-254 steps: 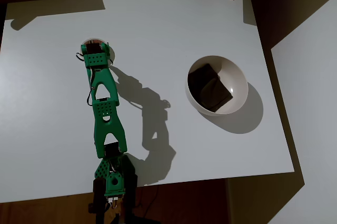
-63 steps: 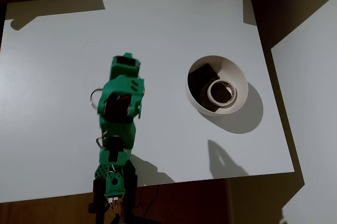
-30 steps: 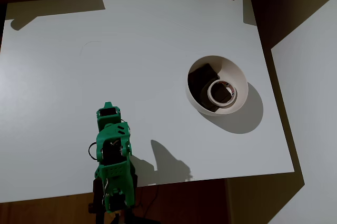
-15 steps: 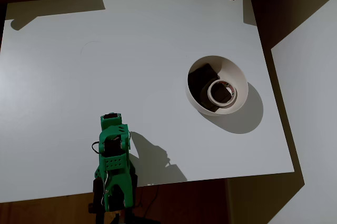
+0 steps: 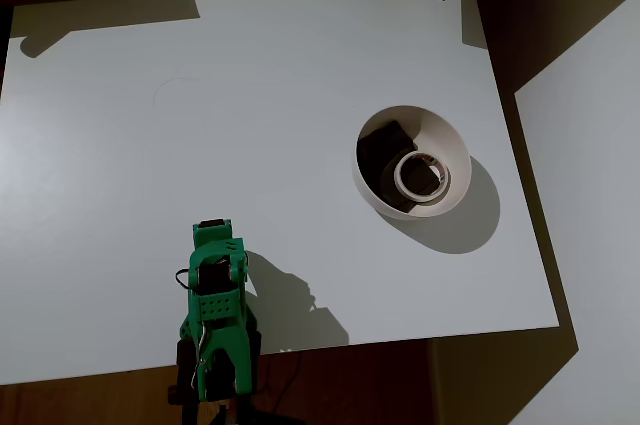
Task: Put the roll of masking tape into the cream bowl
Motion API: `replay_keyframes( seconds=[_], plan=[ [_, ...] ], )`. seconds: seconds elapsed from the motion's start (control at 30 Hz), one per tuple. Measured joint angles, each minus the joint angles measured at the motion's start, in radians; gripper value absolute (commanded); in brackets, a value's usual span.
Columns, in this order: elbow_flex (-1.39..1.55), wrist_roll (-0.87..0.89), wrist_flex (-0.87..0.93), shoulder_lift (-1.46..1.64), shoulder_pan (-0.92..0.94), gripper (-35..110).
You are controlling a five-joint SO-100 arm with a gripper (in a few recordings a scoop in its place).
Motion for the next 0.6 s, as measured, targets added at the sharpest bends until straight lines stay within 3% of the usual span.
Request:
replay_keyframes(
  seconds=[0.6],
  plan=[
    [0.0,0.0,0.0,0.0,0.0,-8]
  ],
)
